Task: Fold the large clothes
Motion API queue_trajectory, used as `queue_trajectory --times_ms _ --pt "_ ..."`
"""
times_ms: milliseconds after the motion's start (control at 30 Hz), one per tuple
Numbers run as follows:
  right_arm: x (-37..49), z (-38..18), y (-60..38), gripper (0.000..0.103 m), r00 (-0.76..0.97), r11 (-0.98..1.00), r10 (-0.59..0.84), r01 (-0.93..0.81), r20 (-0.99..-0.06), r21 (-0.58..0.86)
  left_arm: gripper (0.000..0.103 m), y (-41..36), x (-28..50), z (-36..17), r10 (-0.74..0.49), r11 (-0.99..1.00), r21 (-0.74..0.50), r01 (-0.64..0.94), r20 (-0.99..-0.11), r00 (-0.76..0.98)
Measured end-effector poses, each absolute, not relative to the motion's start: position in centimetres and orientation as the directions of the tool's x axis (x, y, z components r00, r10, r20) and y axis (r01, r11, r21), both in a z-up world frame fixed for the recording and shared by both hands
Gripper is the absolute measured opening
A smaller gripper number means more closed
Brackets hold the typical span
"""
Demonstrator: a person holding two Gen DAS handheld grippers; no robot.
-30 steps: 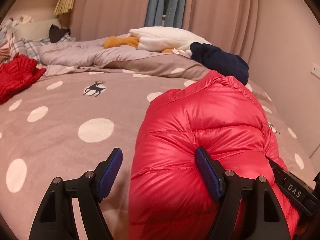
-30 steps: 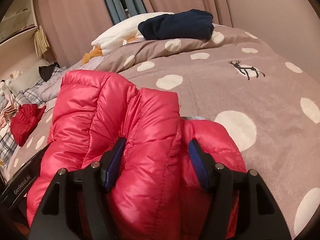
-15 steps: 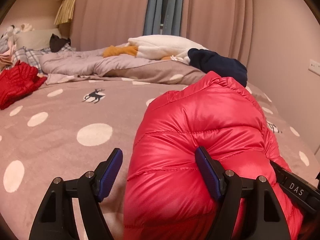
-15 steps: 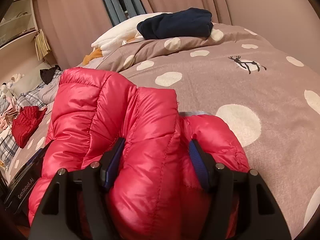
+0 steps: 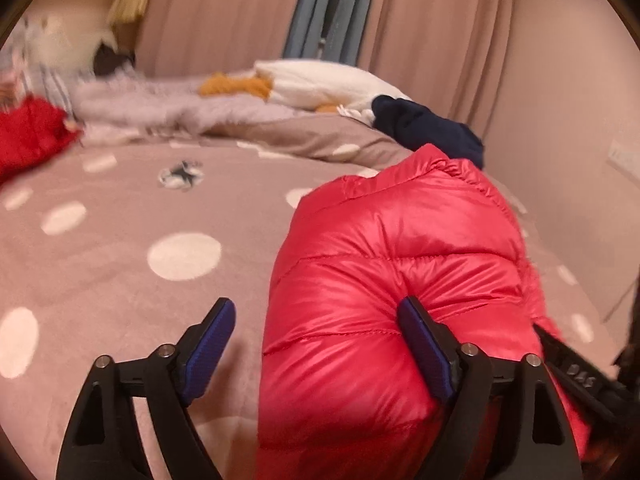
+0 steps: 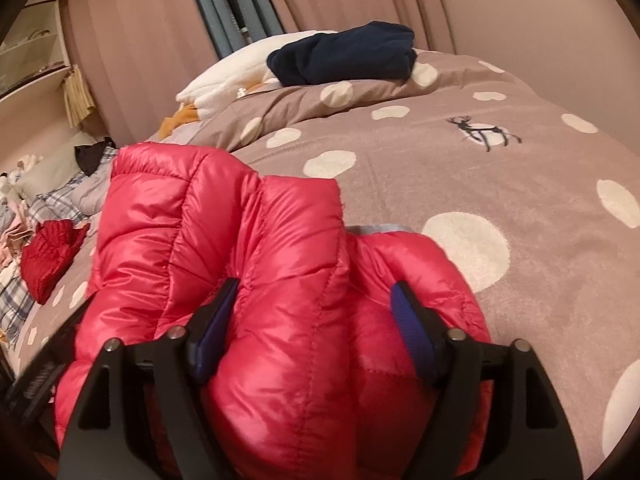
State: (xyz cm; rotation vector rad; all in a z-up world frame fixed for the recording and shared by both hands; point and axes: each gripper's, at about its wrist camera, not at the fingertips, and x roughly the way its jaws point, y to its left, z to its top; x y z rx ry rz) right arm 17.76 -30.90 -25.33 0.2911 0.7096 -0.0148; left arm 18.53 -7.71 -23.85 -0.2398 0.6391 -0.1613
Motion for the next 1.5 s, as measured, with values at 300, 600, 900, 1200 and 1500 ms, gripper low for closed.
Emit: queue_trajectory --times_ms 300,600,900,1200,1500 --pt "14.4 -21.6 -33.1 0.102 0.761 0.938 0.069 0.171 -0.645 0.302 0.1 -2.7 19.7 -21.2 -0.439 0.854 -0.508 0.113 -0.586 0.681" --pt "12.2 -26.3 -38.2 0.103 0.701 0.676 0.418 0.185 -0.578 0.713 0.102 -0.4 20.9 -27.4 -0.755 0.596 -0.793 0.123 -0.501 0.423" --pt "13.3 -30.3 -35.0 0.103 0.666 0.415 0.649 0.095 -0.367 0.905 0.102 -5.8 22.7 -28.9 -0.896 0.431 -0.875 0.22 -0.386 0.22" --pt "14.7 -30.6 -31.8 0.096 0.636 0.377 0.707 0.029 -0.308 0.926 0.102 -7.5 23.1 -29.1 -0.903 0.415 -0.891 0.182 -0.381 0.198" --pt "13.9 -31.3 -32.3 0.056 0.641 0.46 0.671 0.034 -0.372 0.887 0.092 -10.3 21.9 -28.0 -0.827 0.55 -0.799 0.242 -0.482 0.289"
